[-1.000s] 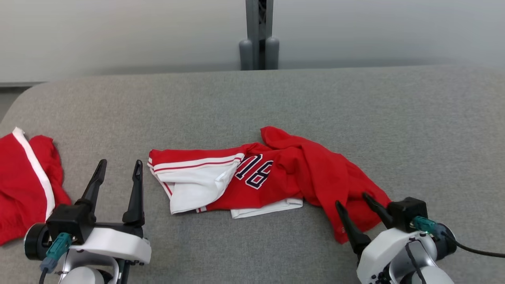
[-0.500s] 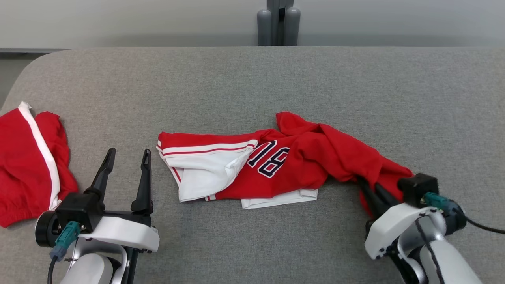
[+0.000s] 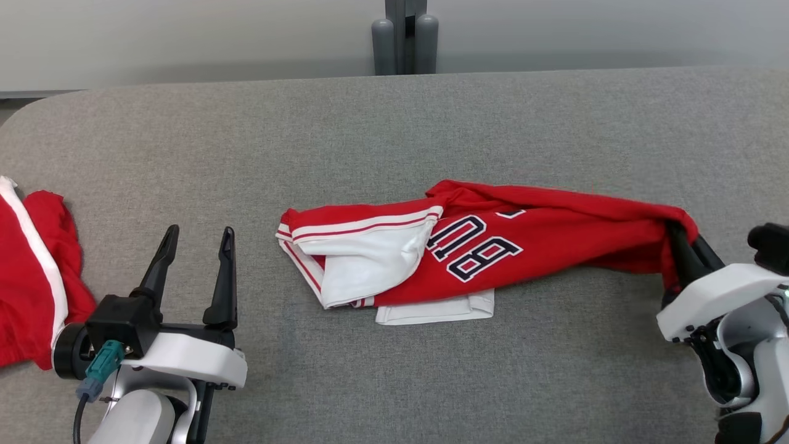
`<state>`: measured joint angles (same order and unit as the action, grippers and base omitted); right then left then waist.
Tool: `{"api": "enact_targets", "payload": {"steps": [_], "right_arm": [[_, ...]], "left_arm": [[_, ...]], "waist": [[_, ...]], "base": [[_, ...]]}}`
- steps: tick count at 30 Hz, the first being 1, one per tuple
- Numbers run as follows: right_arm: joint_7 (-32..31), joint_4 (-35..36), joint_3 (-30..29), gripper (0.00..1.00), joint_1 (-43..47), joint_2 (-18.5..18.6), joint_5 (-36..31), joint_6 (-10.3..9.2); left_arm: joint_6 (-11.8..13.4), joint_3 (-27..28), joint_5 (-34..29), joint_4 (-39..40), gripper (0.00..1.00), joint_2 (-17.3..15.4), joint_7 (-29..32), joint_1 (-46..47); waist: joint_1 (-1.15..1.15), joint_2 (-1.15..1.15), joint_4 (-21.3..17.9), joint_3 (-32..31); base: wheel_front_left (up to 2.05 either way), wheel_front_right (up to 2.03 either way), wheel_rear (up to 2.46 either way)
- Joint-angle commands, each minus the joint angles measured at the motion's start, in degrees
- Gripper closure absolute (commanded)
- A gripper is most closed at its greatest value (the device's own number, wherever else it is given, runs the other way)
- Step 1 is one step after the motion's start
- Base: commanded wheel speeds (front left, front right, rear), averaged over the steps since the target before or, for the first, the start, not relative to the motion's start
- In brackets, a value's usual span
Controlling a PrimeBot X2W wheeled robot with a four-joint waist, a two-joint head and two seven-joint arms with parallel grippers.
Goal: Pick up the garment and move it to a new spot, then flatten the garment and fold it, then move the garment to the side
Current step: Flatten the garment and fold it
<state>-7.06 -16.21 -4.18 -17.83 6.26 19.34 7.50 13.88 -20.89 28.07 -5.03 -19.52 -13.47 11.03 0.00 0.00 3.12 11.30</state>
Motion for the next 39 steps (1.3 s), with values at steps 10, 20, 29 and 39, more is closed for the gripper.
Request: {"api": "enact_targets", "payload": {"steps": [10,20,29,39], "right_arm": [[2.57,-15.23,-2.36,0.0,-0.51,0.09,7.13,-0.01],[10.78,-16.13,-5.29,0.0,1.05,3.33,6.7,0.0],[11.73,-0.13,-6.8,0.0,5.15,2.34,-0.95,-0.01],[4.62,18.61,0.14,0.0,14.35,-1.96,-7.0,-0.01]], "left_arm": [[-0.5,-0.21,0.35,-1.0,0.0,-0.49,-0.24,1.32],[0.45,-0.22,0.25,-0.83,0.0,-0.99,0.03,0.09],[2.3,0.32,0.13,0.7,0.0,-2.05,0.41,-1.95],[3.95,-0.61,-0.22,3.83,0.0,-2.79,2.07,-5.53]], "waist": [[0.0,0.0,-0.36,0.68],[0.0,0.0,-1.83,-1.17],[0.0,0.0,-3.6,-3.86],[0.0,0.0,-3.8,-7.85]], "base": [[0.0,0.0,0.0],[0.0,0.0,0.0],[0.0,0.0,0.0],[0.0,0.0,0.0]]}}
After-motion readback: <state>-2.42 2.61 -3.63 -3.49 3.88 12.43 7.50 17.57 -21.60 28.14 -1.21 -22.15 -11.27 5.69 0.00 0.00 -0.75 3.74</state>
